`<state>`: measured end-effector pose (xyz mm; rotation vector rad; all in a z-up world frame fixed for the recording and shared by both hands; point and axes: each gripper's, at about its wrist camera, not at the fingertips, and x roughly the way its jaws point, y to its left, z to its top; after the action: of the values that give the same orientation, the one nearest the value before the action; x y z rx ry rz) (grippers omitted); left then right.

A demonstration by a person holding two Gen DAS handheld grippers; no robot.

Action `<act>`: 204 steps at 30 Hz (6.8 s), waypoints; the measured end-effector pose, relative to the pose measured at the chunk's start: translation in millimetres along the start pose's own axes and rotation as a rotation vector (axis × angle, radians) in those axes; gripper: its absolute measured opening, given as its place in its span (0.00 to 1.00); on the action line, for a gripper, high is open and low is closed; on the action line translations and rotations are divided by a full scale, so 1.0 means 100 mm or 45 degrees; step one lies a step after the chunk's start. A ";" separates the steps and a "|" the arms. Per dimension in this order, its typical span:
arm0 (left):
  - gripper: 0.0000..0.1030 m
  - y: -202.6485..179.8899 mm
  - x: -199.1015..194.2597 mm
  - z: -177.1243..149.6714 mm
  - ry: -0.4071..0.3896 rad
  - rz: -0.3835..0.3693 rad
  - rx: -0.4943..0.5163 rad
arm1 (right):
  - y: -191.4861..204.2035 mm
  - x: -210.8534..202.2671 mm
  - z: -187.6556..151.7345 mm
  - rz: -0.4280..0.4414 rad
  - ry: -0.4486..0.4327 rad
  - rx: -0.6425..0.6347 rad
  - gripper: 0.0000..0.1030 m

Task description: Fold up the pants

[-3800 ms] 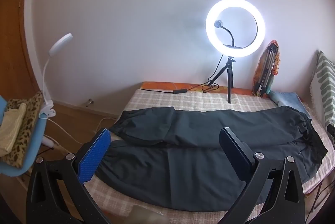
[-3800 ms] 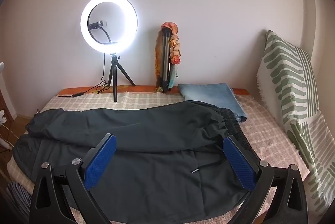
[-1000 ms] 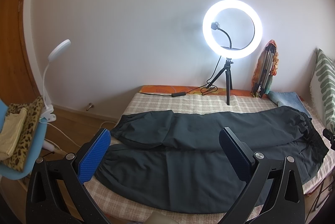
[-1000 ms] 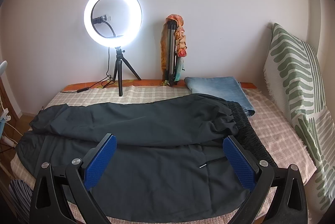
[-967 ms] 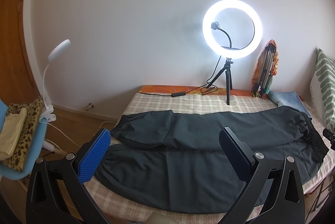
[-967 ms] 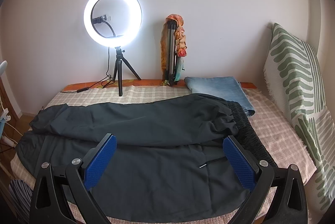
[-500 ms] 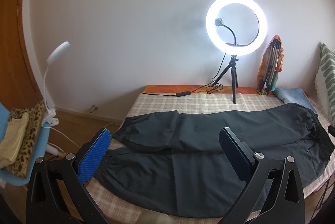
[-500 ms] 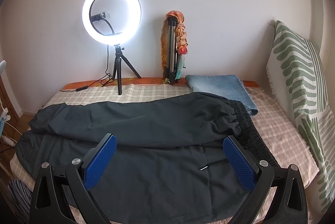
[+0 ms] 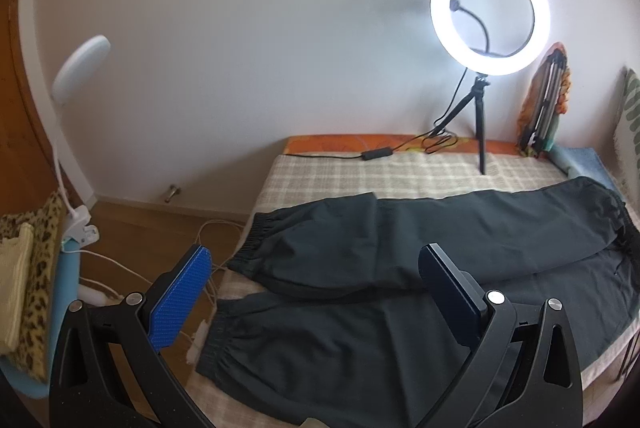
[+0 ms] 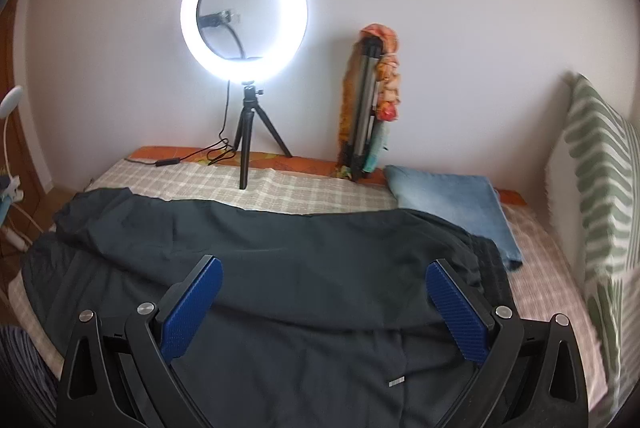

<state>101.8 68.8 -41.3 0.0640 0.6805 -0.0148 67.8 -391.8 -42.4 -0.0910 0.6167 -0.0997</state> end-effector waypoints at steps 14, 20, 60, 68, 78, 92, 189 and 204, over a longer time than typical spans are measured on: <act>0.86 0.56 1.40 0.23 0.278 -0.064 -0.108 | 0.20 1.34 0.49 0.279 0.160 -0.169 0.99; 0.79 0.63 1.91 0.25 0.370 -0.088 -0.138 | 0.49 1.91 0.66 0.393 0.248 -0.287 0.97; 0.00 0.78 2.29 0.31 0.305 0.071 0.008 | 1.11 2.93 0.55 0.544 0.490 -0.516 0.00; 0.01 0.93 2.31 0.33 0.326 -0.031 -0.100 | 0.98 2.53 0.75 0.564 0.388 -0.476 0.00; 0.59 0.88 2.72 0.21 0.444 -0.018 -0.080 | 1.04 2.57 0.69 0.558 0.415 -0.517 0.00; 0.24 0.73 2.46 0.30 0.310 0.039 0.080 | 1.07 2.60 0.65 0.486 0.410 -0.519 0.00; 0.24 1.33 0.75 -1.48 0.478 -0.039 -0.185 | 1.24 0.12 -1.19 0.560 0.340 -0.430 0.01; 0.40 0.79 0.28 -0.76 0.307 -0.151 -0.204 | 0.89 0.12 -1.38 0.650 0.357 -0.190 0.32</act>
<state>78.8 152.3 -113.6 -0.1309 0.9235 -0.0675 3.1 -312.7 -171.6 -0.0619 0.9099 0.4349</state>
